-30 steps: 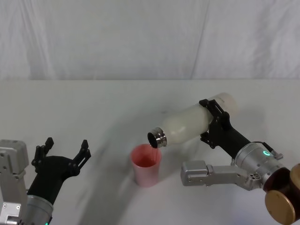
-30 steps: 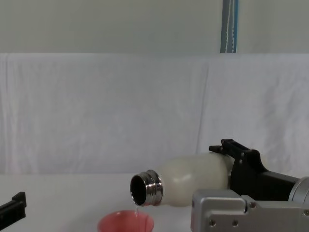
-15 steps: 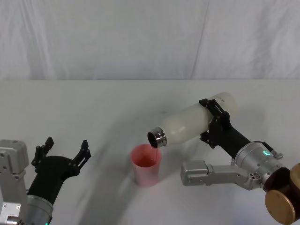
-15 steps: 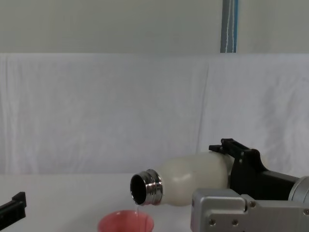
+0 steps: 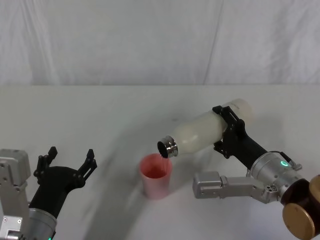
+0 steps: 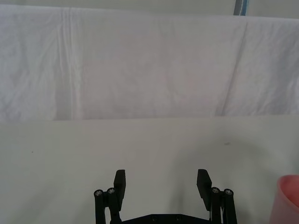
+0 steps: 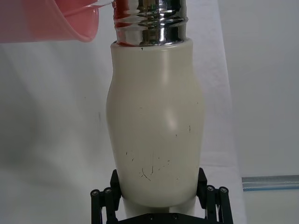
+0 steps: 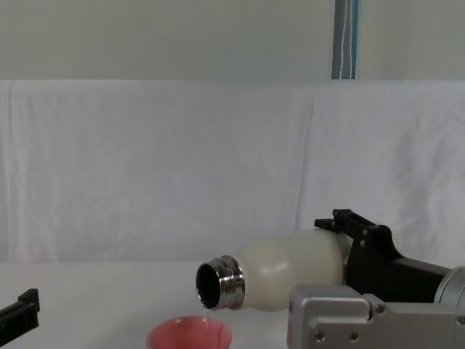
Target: Grasp the thermos with one hand and pour water into the cup lid.
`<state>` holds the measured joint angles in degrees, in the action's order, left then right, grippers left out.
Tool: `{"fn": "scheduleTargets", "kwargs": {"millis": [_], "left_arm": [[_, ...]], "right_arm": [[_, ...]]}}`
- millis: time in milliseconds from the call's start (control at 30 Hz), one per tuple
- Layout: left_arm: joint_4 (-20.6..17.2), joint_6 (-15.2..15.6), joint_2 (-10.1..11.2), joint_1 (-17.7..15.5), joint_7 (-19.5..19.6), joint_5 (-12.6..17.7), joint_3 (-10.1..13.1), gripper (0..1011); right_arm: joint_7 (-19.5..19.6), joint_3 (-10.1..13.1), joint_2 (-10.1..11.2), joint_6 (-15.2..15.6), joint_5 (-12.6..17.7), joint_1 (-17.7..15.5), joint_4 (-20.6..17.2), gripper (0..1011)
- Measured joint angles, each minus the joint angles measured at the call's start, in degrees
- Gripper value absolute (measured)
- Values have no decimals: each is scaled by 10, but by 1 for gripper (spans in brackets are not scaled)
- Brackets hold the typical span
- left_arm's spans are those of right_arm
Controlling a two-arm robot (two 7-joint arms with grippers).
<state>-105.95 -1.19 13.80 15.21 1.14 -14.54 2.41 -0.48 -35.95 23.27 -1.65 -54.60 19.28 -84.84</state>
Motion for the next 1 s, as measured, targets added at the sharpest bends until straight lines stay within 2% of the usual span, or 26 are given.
{"fn": "scheduleTargets", "kwargs": {"millis": [600, 800, 1000], "left_arm": [[0, 0, 0, 0, 0, 0, 0, 1001], [0, 0, 0, 0, 0, 0, 0, 1001], [0, 0, 0, 0, 0, 0, 0, 1001]], "right_arm": [[-3, 3, -3, -3, 11, -2, 0, 953], [-8, 8, -5, -7, 25, -5, -1, 953], [-15, 18, -9, -15, 51, -10, -5, 953]]}}
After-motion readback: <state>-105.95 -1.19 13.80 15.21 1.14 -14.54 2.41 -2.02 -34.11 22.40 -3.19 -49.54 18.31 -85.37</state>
